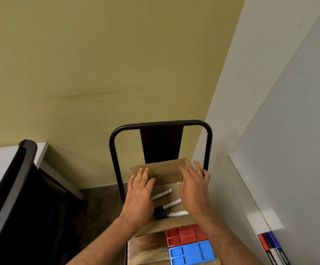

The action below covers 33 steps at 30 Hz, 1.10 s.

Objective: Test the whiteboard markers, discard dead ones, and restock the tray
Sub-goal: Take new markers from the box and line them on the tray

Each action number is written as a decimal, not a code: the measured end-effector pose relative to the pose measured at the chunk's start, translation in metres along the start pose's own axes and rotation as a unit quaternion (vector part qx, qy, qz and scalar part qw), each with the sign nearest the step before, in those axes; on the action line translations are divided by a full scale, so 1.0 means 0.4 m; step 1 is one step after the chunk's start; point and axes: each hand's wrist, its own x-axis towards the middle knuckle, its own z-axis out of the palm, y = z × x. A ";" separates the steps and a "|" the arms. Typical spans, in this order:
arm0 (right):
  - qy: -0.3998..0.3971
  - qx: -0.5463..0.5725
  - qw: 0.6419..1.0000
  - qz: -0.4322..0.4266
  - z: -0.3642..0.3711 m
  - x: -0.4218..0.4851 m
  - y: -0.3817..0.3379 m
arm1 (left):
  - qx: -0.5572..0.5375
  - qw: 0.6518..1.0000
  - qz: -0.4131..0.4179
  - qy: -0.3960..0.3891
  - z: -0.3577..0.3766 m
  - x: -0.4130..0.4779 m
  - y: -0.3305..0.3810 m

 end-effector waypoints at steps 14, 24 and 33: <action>0.023 -0.079 0.997 0.008 -0.048 -0.012 0.099 | 0.109 0.989 0.093 -0.043 -0.054 -0.067 -0.161; -0.075 0.005 0.995 0.067 -0.007 -0.038 0.117 | 0.085 0.983 -0.032 -0.162 0.004 -0.116 -0.124; -0.025 0.060 0.996 -0.068 -0.010 -0.048 0.081 | 0.009 0.995 -0.007 -0.097 0.010 -0.093 -0.108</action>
